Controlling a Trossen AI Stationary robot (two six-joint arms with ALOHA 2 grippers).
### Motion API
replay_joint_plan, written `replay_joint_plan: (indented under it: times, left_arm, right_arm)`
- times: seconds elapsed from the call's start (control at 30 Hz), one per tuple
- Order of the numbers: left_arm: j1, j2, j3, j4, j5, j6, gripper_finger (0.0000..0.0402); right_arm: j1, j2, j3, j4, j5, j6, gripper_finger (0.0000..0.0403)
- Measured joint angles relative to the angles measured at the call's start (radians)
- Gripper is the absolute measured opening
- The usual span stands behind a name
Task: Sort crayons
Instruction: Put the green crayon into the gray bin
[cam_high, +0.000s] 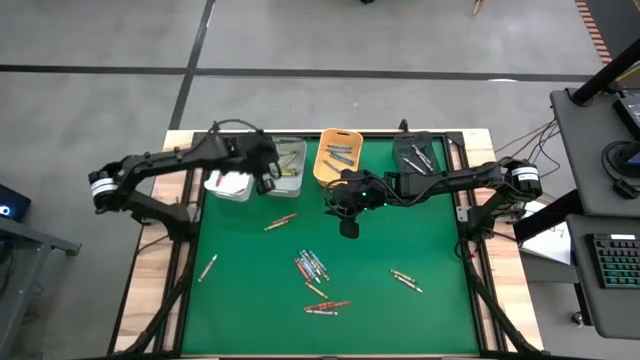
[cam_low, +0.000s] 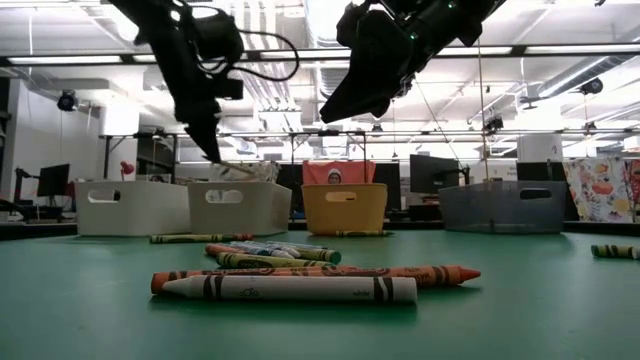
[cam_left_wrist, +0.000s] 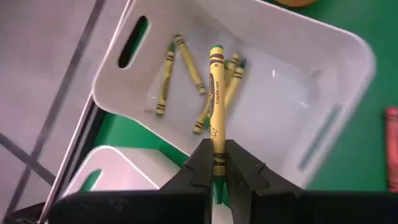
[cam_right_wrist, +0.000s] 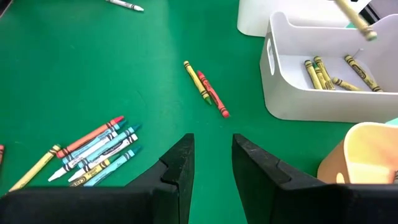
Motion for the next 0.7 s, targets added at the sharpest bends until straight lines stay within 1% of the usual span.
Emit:
replay_joint_plan:
  times: [0.13,0.27,0.37,0.47,0.7]
  left_arm:
    - [0.077,0.076,0.062,-0.001,0.004,0.050,0.0000]
    - [0.115,0.169,0.121,-0.001,0.004,0.102,0.0003]
    - [0.128,0.232,0.149,0.000,0.003,0.106,0.0011]
    - [0.130,0.278,0.154,0.001,-0.019,0.115,0.0022]
    - [0.129,0.310,0.153,0.010,-0.040,0.118,0.0041]
  right_arm:
    - [0.000,0.000,0.000,0.000,0.000,0.001,0.0095]
    - [0.000,0.000,0.000,0.000,0.000,0.011,0.0095]
    - [0.000,0.000,0.000,-0.001,0.000,0.013,0.0095]
    - [0.000,0.000,0.000,-0.005,0.000,0.018,0.0095]
    - [0.006,0.000,0.000,-0.007,0.000,0.018,0.0095]
